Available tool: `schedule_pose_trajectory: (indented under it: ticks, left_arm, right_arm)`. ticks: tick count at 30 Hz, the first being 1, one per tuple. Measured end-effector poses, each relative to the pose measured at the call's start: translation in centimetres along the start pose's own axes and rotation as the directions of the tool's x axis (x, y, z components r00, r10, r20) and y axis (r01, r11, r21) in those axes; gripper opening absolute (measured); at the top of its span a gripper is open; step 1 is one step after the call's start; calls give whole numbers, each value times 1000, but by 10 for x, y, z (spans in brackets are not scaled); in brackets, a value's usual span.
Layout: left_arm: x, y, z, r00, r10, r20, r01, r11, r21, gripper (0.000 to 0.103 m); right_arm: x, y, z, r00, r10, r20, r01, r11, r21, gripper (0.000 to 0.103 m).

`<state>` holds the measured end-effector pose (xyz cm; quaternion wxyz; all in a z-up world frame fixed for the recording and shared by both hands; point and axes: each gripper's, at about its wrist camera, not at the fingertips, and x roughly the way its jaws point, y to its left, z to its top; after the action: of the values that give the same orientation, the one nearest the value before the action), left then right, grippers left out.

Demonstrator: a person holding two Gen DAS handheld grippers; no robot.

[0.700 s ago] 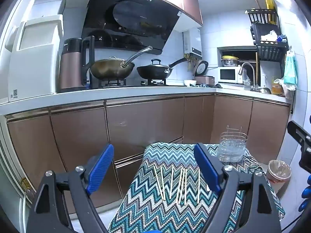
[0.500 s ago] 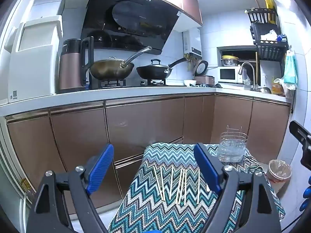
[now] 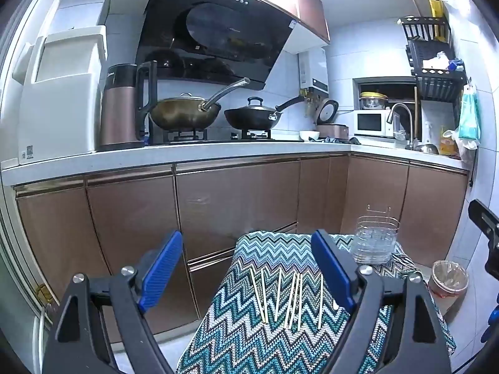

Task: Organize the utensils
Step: 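Move both tools down toward the chopsticks and spoons on the cloth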

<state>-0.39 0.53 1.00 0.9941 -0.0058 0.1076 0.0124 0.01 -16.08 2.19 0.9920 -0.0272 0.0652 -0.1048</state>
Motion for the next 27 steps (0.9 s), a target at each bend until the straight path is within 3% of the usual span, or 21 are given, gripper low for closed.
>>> schedule_pose_trajectory:
  ticks: [15, 18, 22, 25, 27]
  left_arm:
    - [12, 19, -3, 1000, 6, -23, -7, 999, -49, 84]
    - [30, 21, -2, 995, -19, -97, 19, 1000, -7, 84]
    - [61, 26, -5, 988, -32, -153, 27, 999, -37, 84]
    - [94, 25, -12, 973, -66, -222, 55, 997, -57, 84]
    - [121, 21, -22, 954, -91, -285, 76, 995, -66, 84]
  right_arm:
    - [3, -1, 5, 999, 34, 15, -35, 999, 18, 103]
    - [13, -3, 4, 999, 54, 0, -54, 998, 27, 103]
    - [42, -9, -6, 996, 62, -68, -60, 998, 26, 103]
    - [74, -16, -19, 988, 56, -144, -52, 998, 30, 103]
    - [95, -22, -29, 979, 63, -191, -56, 997, 44, 103]
